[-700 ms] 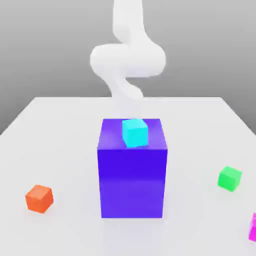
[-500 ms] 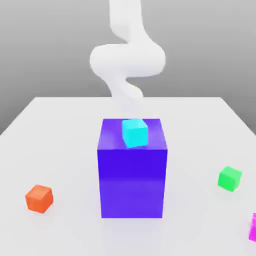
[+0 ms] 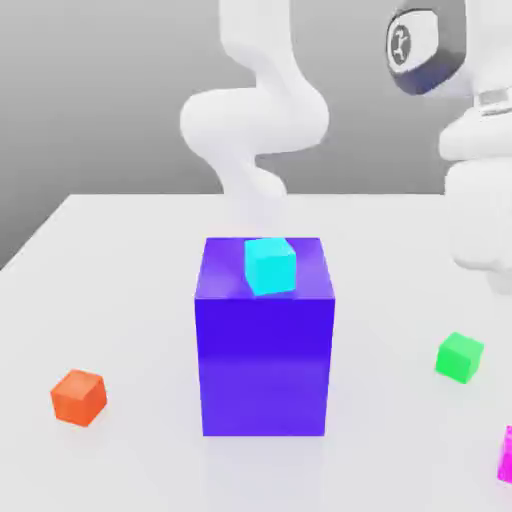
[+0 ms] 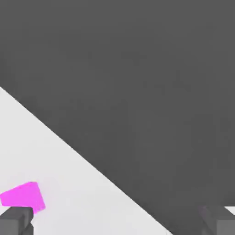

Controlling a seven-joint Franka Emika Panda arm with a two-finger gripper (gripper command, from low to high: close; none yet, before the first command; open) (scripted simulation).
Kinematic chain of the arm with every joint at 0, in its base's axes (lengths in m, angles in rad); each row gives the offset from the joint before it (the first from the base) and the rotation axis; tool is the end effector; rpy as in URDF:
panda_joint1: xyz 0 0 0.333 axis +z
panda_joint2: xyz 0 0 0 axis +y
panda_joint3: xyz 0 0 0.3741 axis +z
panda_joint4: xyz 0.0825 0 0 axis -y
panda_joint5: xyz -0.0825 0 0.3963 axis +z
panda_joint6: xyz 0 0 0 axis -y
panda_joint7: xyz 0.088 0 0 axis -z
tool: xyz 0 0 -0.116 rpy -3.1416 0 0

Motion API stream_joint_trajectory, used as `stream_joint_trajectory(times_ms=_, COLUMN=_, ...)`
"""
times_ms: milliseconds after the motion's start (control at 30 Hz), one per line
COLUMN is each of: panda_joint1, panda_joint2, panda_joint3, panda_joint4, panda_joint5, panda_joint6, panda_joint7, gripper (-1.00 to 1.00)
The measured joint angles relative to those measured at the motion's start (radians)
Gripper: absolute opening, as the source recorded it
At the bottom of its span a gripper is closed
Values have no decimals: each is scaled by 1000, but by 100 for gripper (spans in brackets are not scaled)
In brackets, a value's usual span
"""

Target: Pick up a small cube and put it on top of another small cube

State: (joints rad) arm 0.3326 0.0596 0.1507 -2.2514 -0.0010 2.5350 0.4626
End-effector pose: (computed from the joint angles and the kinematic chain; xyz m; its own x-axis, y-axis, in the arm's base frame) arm 0.5001 0.2616 0.4020 0.9806 0.0092 0.1957 0.0306 -0.9938 -0.1068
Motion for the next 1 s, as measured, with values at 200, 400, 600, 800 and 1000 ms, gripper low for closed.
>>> stream_joint_trajectory(times_ms=200, panda_joint1=69, panda_joint2=221, panda_joint3=28, panda_joint4=13, panda_joint5=-85, panda_joint6=58, panda_joint7=-26, gripper=0)
stream_joint_trajectory(times_ms=400, panda_joint1=142, panda_joint2=441, panda_joint3=3, panda_joint4=44, panda_joint5=-171, panda_joint6=164, panda_joint7=-11, gripper=0)
stream_joint_trajectory(times_ms=600, panda_joint1=155, panda_joint2=495, panda_joint3=-12, panda_joint4=56, panda_joint5=-186, panda_joint6=204, panda_joint7=-1, gripper=-100)
stream_joint_trajectory(times_ms=800, panda_joint1=136, panda_joint2=403, panda_joint3=14, panda_joint4=35, panda_joint5=-159, panda_joint6=133, panda_joint7=-21, gripper=-100)
stream_joint_trajectory(times_ms=1000, panda_joint1=151, panda_joint2=199, panda_joint3=90, panda_joint4=-135, panda_joint5=-87, panda_joint6=100, panda_joint7=-23, gripper=-100)
